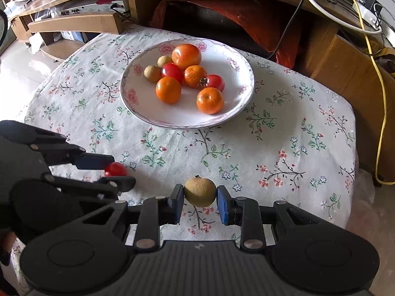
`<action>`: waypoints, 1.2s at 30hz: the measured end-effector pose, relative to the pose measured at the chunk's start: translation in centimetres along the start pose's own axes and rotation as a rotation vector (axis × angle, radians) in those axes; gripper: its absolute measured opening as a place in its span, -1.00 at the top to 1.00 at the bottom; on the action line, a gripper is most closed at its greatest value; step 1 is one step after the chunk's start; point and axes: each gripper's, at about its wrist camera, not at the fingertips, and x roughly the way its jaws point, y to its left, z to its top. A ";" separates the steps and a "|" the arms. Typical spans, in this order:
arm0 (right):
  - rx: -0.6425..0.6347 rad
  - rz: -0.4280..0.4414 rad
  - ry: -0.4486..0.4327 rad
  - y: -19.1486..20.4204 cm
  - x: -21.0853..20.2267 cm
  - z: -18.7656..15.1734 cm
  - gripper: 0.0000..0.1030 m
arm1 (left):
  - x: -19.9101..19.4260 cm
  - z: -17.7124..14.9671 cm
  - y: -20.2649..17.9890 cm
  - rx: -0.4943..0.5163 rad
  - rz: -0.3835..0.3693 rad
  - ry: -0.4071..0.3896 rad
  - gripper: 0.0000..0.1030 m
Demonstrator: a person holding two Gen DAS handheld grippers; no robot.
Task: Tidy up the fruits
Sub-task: 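Carry the red tomato and tan fruit over the white bowl with both grippers, then open the left gripper releasing the tomato while the right gripper releases the tan fruit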
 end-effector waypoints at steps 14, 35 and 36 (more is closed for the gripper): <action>-0.017 -0.010 0.022 -0.6 0.9 0.4 0.42 | -0.3 0.6 0.1 0.058 0.019 0.015 0.34; 0.027 0.024 -0.096 -1.6 -0.1 6.2 0.41 | -2.8 7.0 2.4 0.015 0.044 -0.100 0.33; 0.029 0.023 -0.099 -1.7 0.0 6.6 0.42 | -2.5 7.1 2.4 0.016 0.045 -0.097 0.33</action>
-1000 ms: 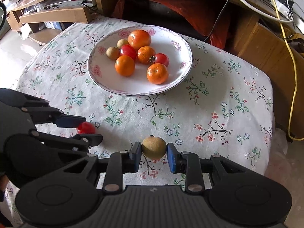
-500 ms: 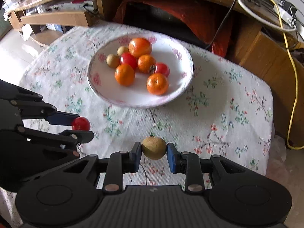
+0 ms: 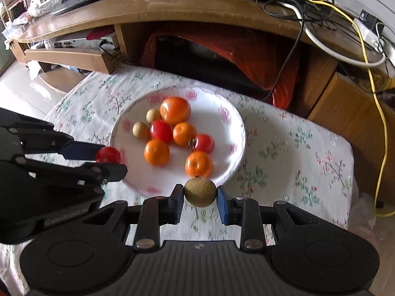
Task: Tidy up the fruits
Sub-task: 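Open the left gripper releasing the tomato while the right gripper releases the tan fruit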
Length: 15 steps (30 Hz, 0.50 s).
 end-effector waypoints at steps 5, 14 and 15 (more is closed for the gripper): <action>-0.005 0.008 0.003 -0.1 0.8 1.0 0.41 | 0.8 0.3 0.3 0.001 -0.001 0.010 0.33; -0.015 0.007 0.030 0.2 2.5 1.6 0.41 | 1.7 0.5 0.7 -0.009 0.001 0.025 0.35; -0.015 0.007 0.035 0.2 2.7 1.6 0.41 | 1.8 0.5 0.7 -0.010 0.002 0.027 0.36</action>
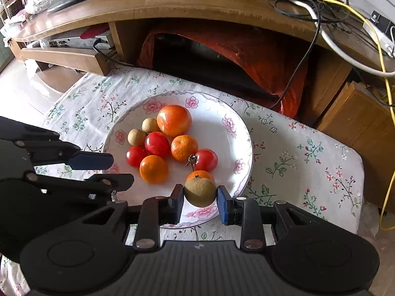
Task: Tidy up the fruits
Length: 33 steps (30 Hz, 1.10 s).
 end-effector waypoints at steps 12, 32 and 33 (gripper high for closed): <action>0.026 0.010 0.006 0.1 0.9 0.4 0.40 | 0.3 0.1 0.4 -0.017 0.002 0.005 0.35; 0.106 -0.001 -0.058 -0.6 -2.7 -1.9 0.22 | -2.4 -2.5 -1.0 -0.028 0.008 -0.049 -0.09; 0.102 -0.011 -0.058 -0.4 -3.0 -2.4 0.22 | -2.4 -2.8 -1.1 -0.025 0.011 -0.051 -0.14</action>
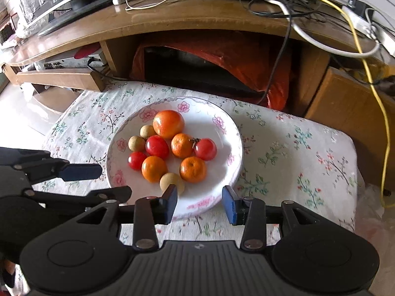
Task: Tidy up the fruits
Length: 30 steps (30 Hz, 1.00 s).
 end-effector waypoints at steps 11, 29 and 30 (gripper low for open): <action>0.035 -0.028 0.006 -0.6 -2.0 -3.9 0.20 | -1.5 -2.5 -1.3 0.019 0.037 -0.041 -0.39; 0.067 -0.033 -0.057 -0.1 -4.4 -6.0 0.20 | -4.0 -4.4 -0.9 -0.072 0.072 -0.151 -0.67; 0.075 -0.030 -0.062 -0.2 -4.7 -6.2 0.20 | -4.1 -4.7 -0.9 -0.079 0.065 -0.154 -0.67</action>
